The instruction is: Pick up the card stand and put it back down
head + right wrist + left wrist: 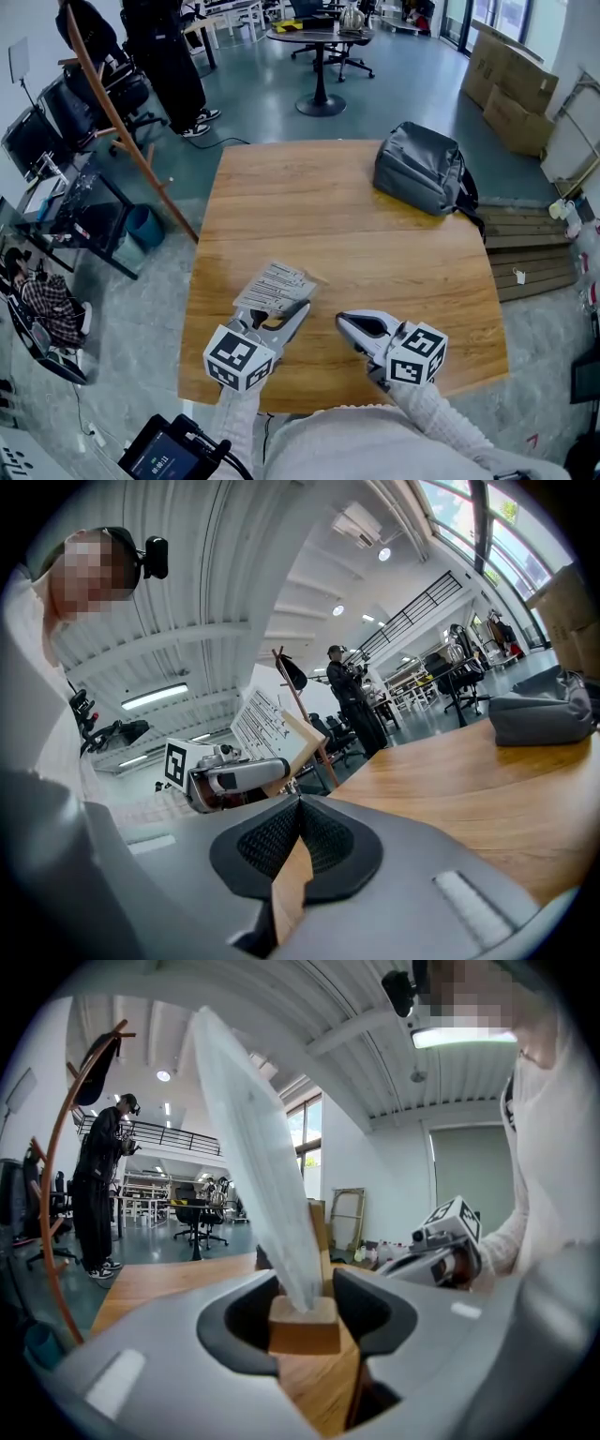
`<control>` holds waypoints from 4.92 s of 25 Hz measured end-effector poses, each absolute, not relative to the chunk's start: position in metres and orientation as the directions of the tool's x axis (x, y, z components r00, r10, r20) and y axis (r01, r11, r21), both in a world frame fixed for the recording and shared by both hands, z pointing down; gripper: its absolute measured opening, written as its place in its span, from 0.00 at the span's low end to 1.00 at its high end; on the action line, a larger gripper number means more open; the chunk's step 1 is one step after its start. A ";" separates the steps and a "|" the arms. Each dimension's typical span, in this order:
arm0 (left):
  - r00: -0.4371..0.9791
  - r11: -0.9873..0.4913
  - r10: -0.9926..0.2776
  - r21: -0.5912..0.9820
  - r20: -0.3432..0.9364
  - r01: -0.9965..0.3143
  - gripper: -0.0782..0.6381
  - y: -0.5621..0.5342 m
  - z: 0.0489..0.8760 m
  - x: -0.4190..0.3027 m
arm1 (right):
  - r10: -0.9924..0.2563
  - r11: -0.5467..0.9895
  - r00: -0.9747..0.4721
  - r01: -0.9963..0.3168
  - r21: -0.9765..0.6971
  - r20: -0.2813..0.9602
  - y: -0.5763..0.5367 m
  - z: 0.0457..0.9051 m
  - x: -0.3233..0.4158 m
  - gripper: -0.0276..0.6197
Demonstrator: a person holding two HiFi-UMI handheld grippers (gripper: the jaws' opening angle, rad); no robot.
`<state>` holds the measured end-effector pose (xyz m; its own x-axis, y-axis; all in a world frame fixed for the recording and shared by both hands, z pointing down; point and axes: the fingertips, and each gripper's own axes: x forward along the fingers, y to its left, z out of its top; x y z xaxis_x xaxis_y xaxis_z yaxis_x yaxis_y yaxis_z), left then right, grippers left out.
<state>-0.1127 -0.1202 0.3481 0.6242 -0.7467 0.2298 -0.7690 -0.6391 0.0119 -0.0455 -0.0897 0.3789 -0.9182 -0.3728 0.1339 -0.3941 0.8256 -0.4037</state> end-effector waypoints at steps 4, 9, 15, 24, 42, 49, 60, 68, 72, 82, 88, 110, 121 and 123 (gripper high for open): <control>0.622 -0.639 -0.742 0.016 0.250 -0.769 0.37 -0.119 0.354 -0.113 | -0.374 0.826 -0.918 -0.395 -0.402 0.133 -0.089 0.379 -0.045 0.04; 0.617 -0.645 -0.737 -0.013 0.277 -0.764 0.37 -0.118 0.360 -0.113 | -0.373 0.825 -0.918 -0.395 -0.403 0.136 -0.088 0.380 -0.045 0.04; 0.626 -0.659 -0.724 -0.022 0.288 -0.752 0.37 -0.116 0.362 -0.112 | -0.371 0.819 -0.916 -0.400 -0.412 0.151 -0.085 0.384 -0.047 0.04; 0.623 -0.657 -0.691 0.042 0.366 -0.753 0.37 -0.129 0.407 -0.117 | -0.394 0.779 -0.901 -0.431 -0.455 0.179 -0.103 0.402 -0.046 0.04; 0.623 -0.716 -0.593 0.020 0.509 -0.698 0.37 -0.148 0.529 -0.082 | -0.390 0.661 -0.876 -0.481 -0.575 0.284 -0.116 0.487 -0.019 0.04; 0.606 -0.719 -0.565 0.027 0.560 -0.695 0.36 -0.147 0.560 -0.080 | -0.380 0.627 -0.870 -0.492 -0.604 0.314 -0.109 0.507 -0.014 0.04; 0.579 -0.750 -0.545 -0.043 0.606 -0.660 0.36 -0.150 0.577 -0.084 | -0.377 0.604 -0.870 -0.490 -0.629 0.317 -0.101 0.514 -0.012 0.04; 0.546 -0.765 -0.536 -0.097 0.643 -0.636 0.36 -0.148 0.584 -0.079 | -0.382 0.597 -0.869 -0.493 -0.633 0.316 -0.098 0.516 -0.009 0.04; 0.540 -0.760 -0.538 -0.096 0.648 -0.643 0.37 -0.147 0.585 -0.080 | -0.379 0.599 -0.870 -0.490 -0.633 0.315 -0.094 0.516 -0.012 0.04; 0.506 -0.673 -0.623 -0.080 0.596 -0.735 0.42 -0.154 0.567 -0.089 | -0.380 0.624 -0.875 -0.483 -0.615 0.301 -0.090 0.504 -0.010 0.04; 0.486 -0.640 -0.646 -0.071 0.589 -0.765 0.43 -0.138 0.546 -0.099 | -0.379 0.656 -0.880 -0.475 -0.586 0.287 -0.088 0.485 -0.008 0.04; 0.503 -0.518 -0.793 0.055 0.345 -0.854 0.12 -0.056 0.413 -0.089 | -0.317 0.829 -0.919 -0.389 -0.401 0.236 -0.060 0.413 -0.029 0.04; 0.548 -0.506 -0.760 0.212 0.349 -0.836 0.12 -0.044 0.424 -0.074 | -0.322 0.837 -0.914 -0.396 -0.377 0.246 -0.054 0.411 -0.035 0.04; 0.550 -0.507 -0.757 0.214 0.353 -0.835 0.12 -0.043 0.425 -0.073 | -0.319 0.839 -0.911 -0.399 -0.369 0.261 -0.052 0.412 -0.038 0.04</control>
<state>-0.0734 -0.0426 0.4245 0.5500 -0.7570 0.3527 -0.8350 -0.5067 0.2145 -0.0377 -0.0517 0.4119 -0.9112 -0.3187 0.2609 -0.3992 0.8394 -0.3688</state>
